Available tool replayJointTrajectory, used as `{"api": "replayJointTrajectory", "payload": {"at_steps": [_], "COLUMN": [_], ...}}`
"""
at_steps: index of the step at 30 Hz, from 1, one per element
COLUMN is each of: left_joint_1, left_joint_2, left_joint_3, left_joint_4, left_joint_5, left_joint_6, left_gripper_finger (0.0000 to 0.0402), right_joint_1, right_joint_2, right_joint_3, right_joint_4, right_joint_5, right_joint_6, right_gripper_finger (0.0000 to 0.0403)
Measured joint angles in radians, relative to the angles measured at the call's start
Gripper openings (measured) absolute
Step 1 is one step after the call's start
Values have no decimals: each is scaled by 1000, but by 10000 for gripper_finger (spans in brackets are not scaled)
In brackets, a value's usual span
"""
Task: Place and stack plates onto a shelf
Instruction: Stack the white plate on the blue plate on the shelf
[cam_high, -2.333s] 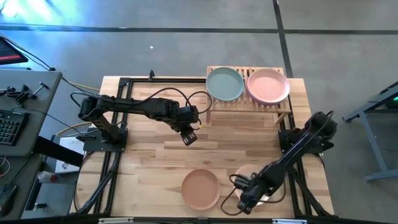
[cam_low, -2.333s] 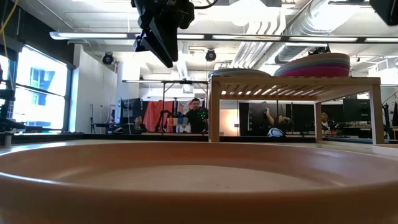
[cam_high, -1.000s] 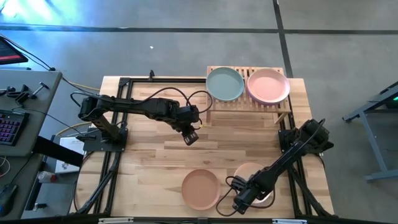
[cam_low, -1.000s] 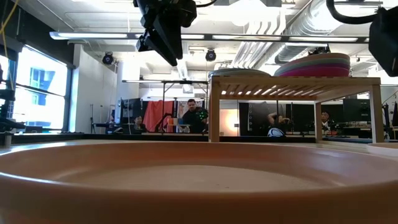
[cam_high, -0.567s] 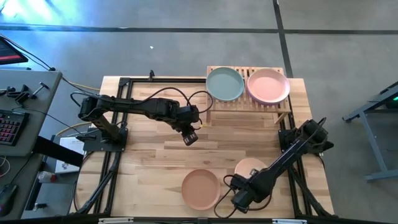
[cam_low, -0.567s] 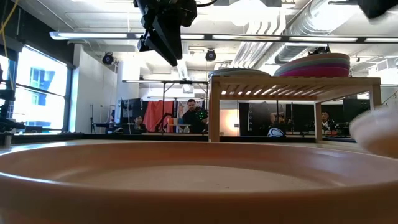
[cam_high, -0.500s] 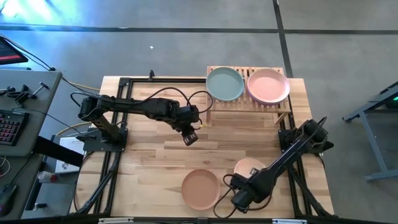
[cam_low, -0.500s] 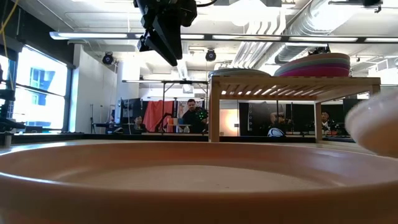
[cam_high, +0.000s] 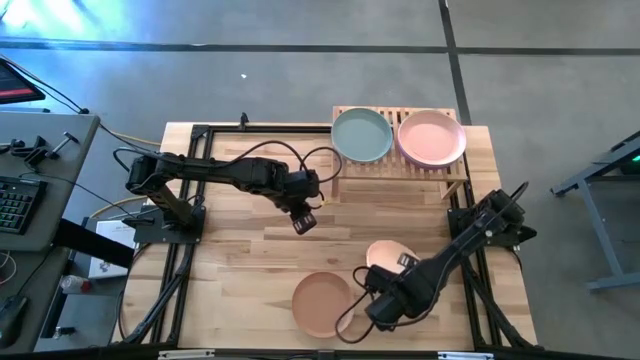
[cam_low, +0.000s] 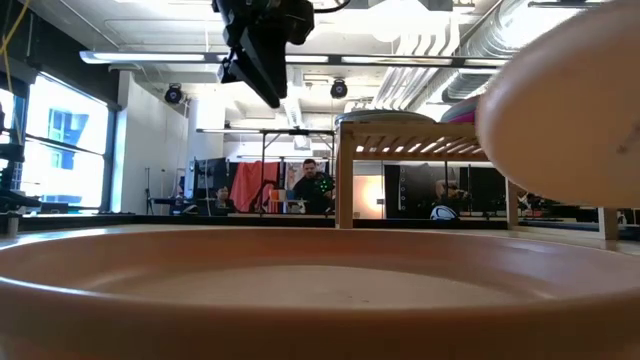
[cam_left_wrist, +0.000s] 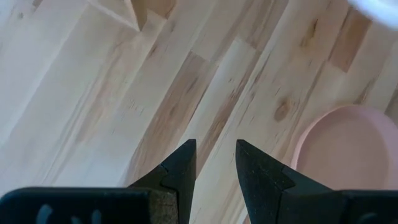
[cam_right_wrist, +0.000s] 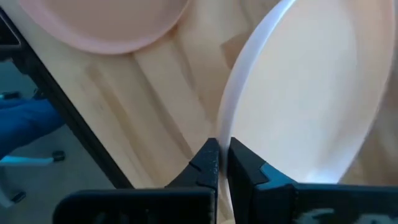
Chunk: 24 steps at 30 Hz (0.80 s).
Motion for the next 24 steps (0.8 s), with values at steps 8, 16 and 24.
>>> {"api": "replayJointTrajectory", "payload": {"at_steps": [8,16,24], "left_joint_1": [0,0,15], "left_joint_2": [0,0,0], "left_joint_3": [0,0,-1], "left_joint_4": [-82,-100,-99], "left_joint_5": [0,0,1], "left_joint_6": [0,6,5], "left_gripper_finger": [104,104,104], "right_joint_1": [-43,-113,-264], "right_joint_2": [-1,-26,-80], "right_joint_3": [159,338,409], "right_joint_4": [-167,-221,-223], "right_joint_5": [85,243,343], "right_joint_6": [-111,-354,-646], "right_gripper_finger": [0,0,0]}}
